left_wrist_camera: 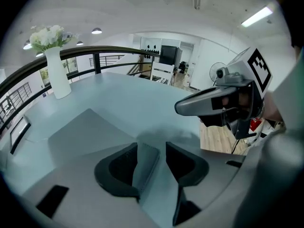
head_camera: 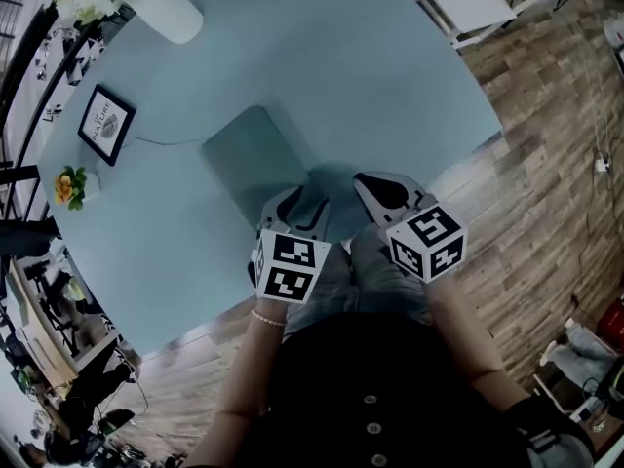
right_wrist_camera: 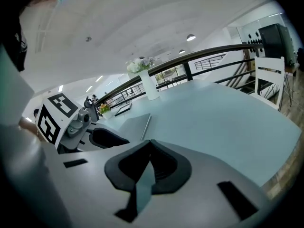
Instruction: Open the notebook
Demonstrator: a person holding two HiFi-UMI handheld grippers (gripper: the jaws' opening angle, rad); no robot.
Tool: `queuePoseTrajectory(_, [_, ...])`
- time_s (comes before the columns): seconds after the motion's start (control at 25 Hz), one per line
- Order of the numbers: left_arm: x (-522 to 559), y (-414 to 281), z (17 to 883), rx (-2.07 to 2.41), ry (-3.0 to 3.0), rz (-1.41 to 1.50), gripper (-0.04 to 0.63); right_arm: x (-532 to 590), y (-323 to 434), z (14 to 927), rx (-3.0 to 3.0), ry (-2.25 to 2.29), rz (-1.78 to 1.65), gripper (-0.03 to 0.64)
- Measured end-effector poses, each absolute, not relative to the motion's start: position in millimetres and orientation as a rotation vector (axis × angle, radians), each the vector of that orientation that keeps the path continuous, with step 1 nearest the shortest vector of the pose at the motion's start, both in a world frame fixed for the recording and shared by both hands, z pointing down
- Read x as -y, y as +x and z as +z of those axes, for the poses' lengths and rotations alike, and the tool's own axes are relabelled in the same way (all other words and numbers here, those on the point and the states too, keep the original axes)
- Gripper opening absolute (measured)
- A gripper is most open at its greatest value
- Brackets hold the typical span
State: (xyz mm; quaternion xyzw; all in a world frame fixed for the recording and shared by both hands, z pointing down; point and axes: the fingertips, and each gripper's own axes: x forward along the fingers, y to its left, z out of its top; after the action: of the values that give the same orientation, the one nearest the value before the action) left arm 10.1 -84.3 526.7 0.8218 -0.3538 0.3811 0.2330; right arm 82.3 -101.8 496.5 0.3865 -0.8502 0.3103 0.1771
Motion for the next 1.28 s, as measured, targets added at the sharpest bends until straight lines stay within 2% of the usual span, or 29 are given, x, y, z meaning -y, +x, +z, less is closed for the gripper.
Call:
queuePoseTrajectory(0.96, [89.8, 16.8, 546.0, 1.050, 2.338, 1.413, 0.212, 84.7, 102.6, 521.1, 2.374, 1.188, 0.997, 0.006])
queuePoseTrajectory(1.04, [90.6, 16.7, 546.0, 1.050, 2.349, 1.430, 0.236, 83.6, 103.6, 521.9, 2.371, 1.194, 1.000, 0.006])
queuePoseTrajectory(1.28, [88.8, 19.0, 546.2, 1.015, 2.371, 1.434, 0.210, 82.9, 105.1, 523.4, 2.367, 1.214, 1.014, 0.006])
